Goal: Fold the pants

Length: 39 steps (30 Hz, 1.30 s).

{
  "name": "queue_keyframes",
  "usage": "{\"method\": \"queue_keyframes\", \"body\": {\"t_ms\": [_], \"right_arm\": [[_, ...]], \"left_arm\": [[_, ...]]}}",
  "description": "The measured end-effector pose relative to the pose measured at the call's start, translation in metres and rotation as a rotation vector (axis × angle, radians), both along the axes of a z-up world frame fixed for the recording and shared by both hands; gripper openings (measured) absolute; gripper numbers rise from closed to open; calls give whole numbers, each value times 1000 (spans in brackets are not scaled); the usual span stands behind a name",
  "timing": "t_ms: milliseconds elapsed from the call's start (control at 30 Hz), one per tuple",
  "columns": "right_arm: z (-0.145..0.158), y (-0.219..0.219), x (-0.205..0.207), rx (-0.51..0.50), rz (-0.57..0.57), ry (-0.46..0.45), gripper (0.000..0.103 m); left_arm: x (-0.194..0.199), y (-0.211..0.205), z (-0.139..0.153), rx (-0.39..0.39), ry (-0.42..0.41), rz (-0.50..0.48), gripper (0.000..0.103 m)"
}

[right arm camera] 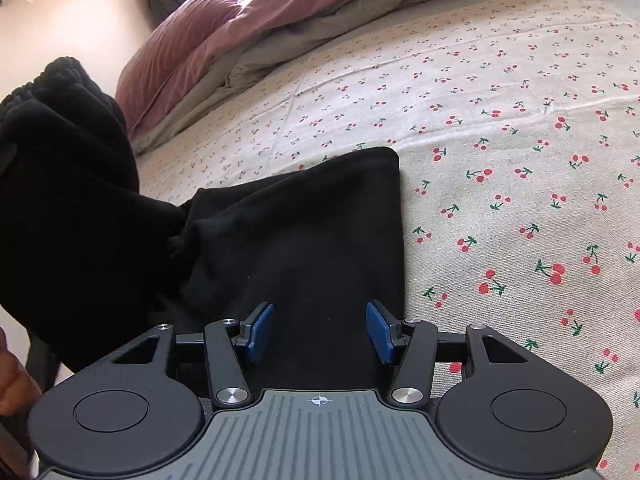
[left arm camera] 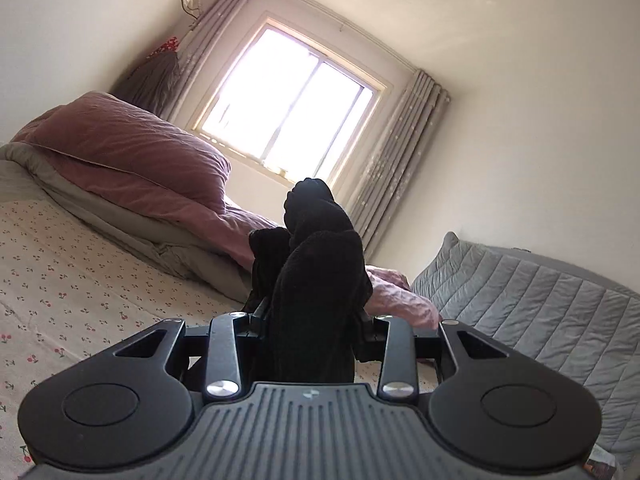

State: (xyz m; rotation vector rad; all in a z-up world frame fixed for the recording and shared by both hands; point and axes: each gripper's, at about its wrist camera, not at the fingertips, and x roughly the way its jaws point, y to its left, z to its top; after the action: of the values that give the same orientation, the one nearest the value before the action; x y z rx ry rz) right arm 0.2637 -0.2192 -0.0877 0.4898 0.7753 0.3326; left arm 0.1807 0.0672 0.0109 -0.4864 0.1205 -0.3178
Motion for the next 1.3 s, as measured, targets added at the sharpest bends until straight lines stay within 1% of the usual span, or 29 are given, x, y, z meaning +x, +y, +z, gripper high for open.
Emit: {"method": "queue_keyframes", "body": {"t_ms": [100,167,233,333,433,567,633,733,800,867,933,1000,1033,1100,1167,1233,1300], "right_arm": [[5,17,-1,-90,21,-35,51],[9,30,-2,-126,40,-63,51],[13,46,-2,-156,68,-96,51],[17,75,4,-190,121,-138,51],[18,105,12,-210,172,-173,51],[25,145,20,-257,214,-252,51],[30,162,24,-253,225,-306,51],[32,178,32,-222,244,-348,51],[25,192,39,-241,278,-338,51],[13,205,45,-265,320,-303,51],[6,209,44,-258,311,-289,51],[7,211,44,-284,318,-293,51],[8,211,45,-283,317,-290,51],[8,207,45,-251,313,-289,51],[9,195,48,-175,302,-268,51],[14,175,51,-77,267,-200,52],[21,151,50,1,215,-165,53]], "left_arm": [[1,38,4,-114,11,28,37],[2,55,3,-179,32,44,37],[3,66,2,-211,42,59,37],[1,71,4,-209,36,85,37],[0,70,7,-215,38,79,37],[-6,73,3,-192,25,66,37],[-6,73,5,-190,21,61,37],[-1,76,1,-195,20,56,36],[1,77,-2,-186,22,51,36],[2,74,-5,-170,38,45,36],[1,72,-7,-171,36,36,36],[1,66,-5,-151,28,26,36],[1,63,-4,-143,24,21,36],[2,56,-2,-133,16,2,36],[1,49,1,-114,1,-17,36],[2,41,3,-93,-12,-34,36],[6,33,4,-84,-12,-54,36]]}}
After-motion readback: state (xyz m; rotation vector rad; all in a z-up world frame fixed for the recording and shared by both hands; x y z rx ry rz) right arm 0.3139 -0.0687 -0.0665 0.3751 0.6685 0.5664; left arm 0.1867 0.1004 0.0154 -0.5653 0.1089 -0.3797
